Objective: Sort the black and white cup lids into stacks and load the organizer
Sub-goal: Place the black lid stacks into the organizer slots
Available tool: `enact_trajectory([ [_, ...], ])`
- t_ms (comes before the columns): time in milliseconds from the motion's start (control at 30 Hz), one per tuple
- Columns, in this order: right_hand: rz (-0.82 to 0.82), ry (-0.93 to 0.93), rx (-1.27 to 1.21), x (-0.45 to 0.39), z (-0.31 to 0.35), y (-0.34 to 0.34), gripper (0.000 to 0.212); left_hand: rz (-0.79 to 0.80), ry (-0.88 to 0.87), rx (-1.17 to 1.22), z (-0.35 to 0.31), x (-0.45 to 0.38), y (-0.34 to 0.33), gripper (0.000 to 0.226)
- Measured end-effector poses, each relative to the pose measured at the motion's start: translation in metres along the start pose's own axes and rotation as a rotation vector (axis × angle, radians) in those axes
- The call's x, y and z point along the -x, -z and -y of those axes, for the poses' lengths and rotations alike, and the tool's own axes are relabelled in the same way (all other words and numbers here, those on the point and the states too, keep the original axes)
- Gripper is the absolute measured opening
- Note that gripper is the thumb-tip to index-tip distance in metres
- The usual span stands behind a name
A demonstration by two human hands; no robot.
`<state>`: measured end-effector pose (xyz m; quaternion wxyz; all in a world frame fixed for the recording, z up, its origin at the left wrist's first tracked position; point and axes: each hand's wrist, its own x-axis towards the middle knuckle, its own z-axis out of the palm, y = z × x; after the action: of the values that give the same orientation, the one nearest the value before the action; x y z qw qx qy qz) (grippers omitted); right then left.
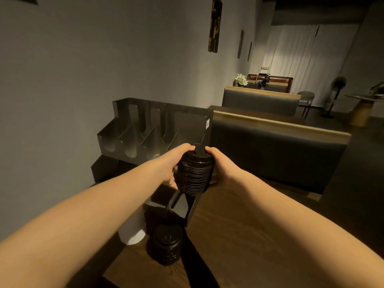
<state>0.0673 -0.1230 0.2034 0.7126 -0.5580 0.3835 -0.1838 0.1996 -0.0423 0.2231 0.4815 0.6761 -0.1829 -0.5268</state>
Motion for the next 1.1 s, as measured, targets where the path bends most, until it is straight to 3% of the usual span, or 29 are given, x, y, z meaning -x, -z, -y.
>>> enact_trajectory([
  [100, 0.014, 0.09, 0.036, 0.007, 0.038, -0.011, 0.061, -0.024, -0.067, 0.039, -0.035, 0.022, 0.004, 0.046],
  [167, 0.006, 0.132, 0.054, 0.01, 0.059, -0.019, 0.053, -0.045, -0.085, 0.092, -0.053, 0.029, 0.004, 0.039],
  [300, -0.01, 0.226, 0.15, -0.001, 0.077, -0.028, 0.03, -0.069, -0.109, 0.187, -0.067, 0.021, 0.005, 0.051],
  [400, -0.034, 0.259, 0.186, -0.014, 0.085, -0.032, 0.031, -0.052, -0.13, 0.291, -0.066, 0.006, 0.005, 0.055],
  [533, -0.048, 0.255, 0.196, -0.035, 0.085, -0.036, 0.033, -0.029, -0.169, 0.374, -0.064, -0.009, 0.004, 0.041],
  [833, -0.228, 0.301, 0.176, -0.088, 0.083, -0.031, 0.043, -0.084, -0.107, 0.372, -0.068, -0.05, 0.004, 0.052],
  [967, -0.287, 0.34, 0.353, -0.098, 0.08, -0.031, 0.043, -0.052, -0.06, 0.436, -0.069, -0.059, 0.006, 0.034],
  [1100, -0.386, 0.329, 0.435, -0.108, 0.08, -0.028, 0.04, -0.04, -0.031, 0.475, -0.073, -0.061, 0.006, 0.039],
])
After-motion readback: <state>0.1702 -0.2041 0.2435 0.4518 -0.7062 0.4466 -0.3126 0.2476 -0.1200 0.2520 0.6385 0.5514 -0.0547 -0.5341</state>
